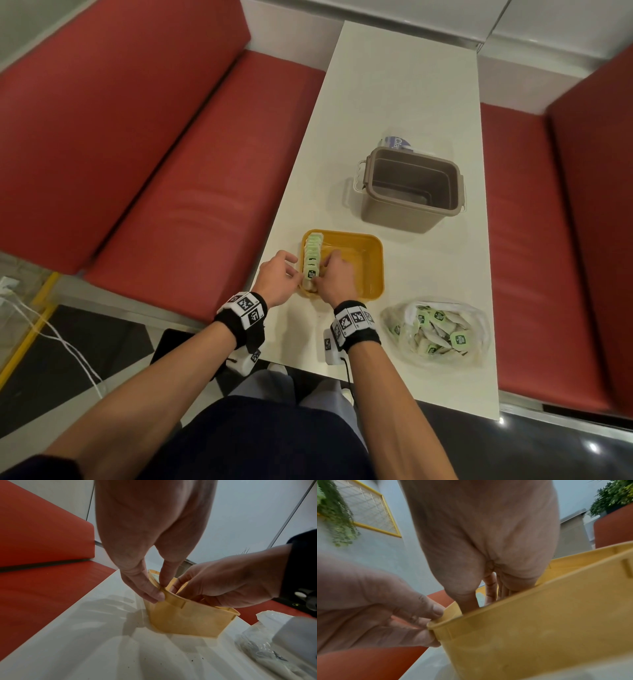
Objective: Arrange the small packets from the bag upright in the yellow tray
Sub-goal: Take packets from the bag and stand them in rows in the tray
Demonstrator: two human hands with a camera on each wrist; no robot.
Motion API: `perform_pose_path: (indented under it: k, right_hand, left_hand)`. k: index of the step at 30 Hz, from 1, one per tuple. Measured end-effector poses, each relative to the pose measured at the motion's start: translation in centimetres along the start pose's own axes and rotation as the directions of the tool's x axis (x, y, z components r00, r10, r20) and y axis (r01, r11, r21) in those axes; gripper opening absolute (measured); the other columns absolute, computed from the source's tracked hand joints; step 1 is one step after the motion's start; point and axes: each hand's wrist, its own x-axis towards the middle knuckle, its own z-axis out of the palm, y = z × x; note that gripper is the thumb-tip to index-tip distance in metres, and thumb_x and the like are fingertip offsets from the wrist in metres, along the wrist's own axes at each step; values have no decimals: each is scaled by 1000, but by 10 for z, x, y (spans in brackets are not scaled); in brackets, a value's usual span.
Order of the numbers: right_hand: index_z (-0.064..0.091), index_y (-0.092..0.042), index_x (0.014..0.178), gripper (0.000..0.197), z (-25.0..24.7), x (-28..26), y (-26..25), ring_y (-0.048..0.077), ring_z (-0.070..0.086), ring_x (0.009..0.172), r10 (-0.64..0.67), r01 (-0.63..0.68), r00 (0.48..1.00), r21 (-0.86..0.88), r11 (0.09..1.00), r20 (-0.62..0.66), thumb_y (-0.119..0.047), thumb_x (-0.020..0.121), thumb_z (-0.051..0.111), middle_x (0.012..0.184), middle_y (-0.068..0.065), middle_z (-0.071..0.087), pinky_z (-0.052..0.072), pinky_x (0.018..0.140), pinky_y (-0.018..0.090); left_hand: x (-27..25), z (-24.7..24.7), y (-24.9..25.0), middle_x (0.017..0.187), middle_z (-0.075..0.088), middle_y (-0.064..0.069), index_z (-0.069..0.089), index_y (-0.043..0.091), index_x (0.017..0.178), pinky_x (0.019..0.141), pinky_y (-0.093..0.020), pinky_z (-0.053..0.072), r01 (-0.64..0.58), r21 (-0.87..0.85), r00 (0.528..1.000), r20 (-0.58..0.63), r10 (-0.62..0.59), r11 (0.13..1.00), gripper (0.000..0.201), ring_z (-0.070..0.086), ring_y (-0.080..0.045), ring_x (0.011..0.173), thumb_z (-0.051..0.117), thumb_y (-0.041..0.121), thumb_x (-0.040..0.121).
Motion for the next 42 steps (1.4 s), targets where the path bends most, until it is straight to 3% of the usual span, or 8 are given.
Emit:
perform_pose_path:
  k: [5, 8, 12, 21, 27, 33, 37, 42]
  right_hand:
    - [55, -9, 126, 64, -4, 2, 0, 30, 69, 105, 59, -56, 997, -53, 997, 58, -28, 81, 96, 118, 12, 66, 56, 78, 37]
    - [59, -8, 126, 64, 0, 3, -3, 32, 71, 107, 76, -62, 990, -115, 991, 118, -34, 81, 96, 118, 13, 69, 60, 83, 40]
    - [61, -8, 122, 54, 7, 6, -8, 32, 72, 105, 68, -58, 995, -136, 989, 73, -28, 83, 93, 117, 14, 72, 63, 84, 41]
    - [71, -12, 111, 36, 17, 14, -17, 30, 74, 97, 89, -86, 996, -169, 982, 12, -28, 86, 90, 112, 12, 74, 66, 82, 41]
    - [74, -10, 110, 25, 22, 13, -14, 34, 75, 94, 85, -89, 996, -194, 977, -31, -21, 90, 84, 109, 13, 73, 67, 82, 46]
    - [67, -8, 120, 33, 18, 11, -12, 38, 72, 105, 68, -72, 997, -180, 981, -24, -19, 93, 81, 119, 16, 70, 64, 90, 49]
    - [56, -7, 132, 53, 7, 5, -14, 40, 70, 113, 52, -53, 999, -166, 985, -7, -22, 90, 85, 126, 17, 68, 62, 95, 51]
    - [60, -15, 136, 42, -46, -14, -16, 33, 70, 113, -13, -1, 996, -168, 986, -83, -30, 99, 74, 127, 10, 70, 61, 90, 45]
  left_hand:
    - [1, -1, 0, 95, 75, 5, 62, 20, 124, 71, -30, 54, 1, 13, 1000, 6, -1, 1000, 29, 72, -18, 89, 73, 20, 97]
    - [3, 0, 0, 96, 74, 5, 64, 22, 124, 73, -30, 54, -15, 42, 1000, 15, 15, 999, 30, 71, -18, 91, 74, 19, 96]
    - [4, 0, -1, 96, 75, 4, 66, 23, 124, 88, -41, 60, -33, 61, 999, 27, 31, 998, 30, 71, -22, 97, 74, 19, 96]
    - [7, -1, 0, 96, 74, 3, 66, 21, 125, 89, -38, 61, -39, 59, 999, 29, 38, 997, 32, 73, -19, 90, 77, 19, 95]
    - [6, -2, 1, 93, 74, 2, 65, 23, 119, 89, -46, 63, -37, 39, 999, 39, 35, 999, 30, 75, -22, 89, 78, 17, 93]
    - [5, -2, 5, 94, 75, 2, 67, 18, 125, 88, -38, 62, -35, 75, 999, 32, 33, 997, 33, 74, -18, 87, 76, 17, 94]
    - [4, -1, 7, 102, 75, -1, 64, 17, 131, 91, -37, 60, -25, 84, 1000, 20, 23, 996, 37, 72, -20, 94, 75, 19, 96]
    - [-6, 3, 20, 126, 60, -2, 55, 19, 139, 101, -38, 54, -149, 97, 978, -131, 161, 984, 46, 61, -17, 112, 74, 19, 97]
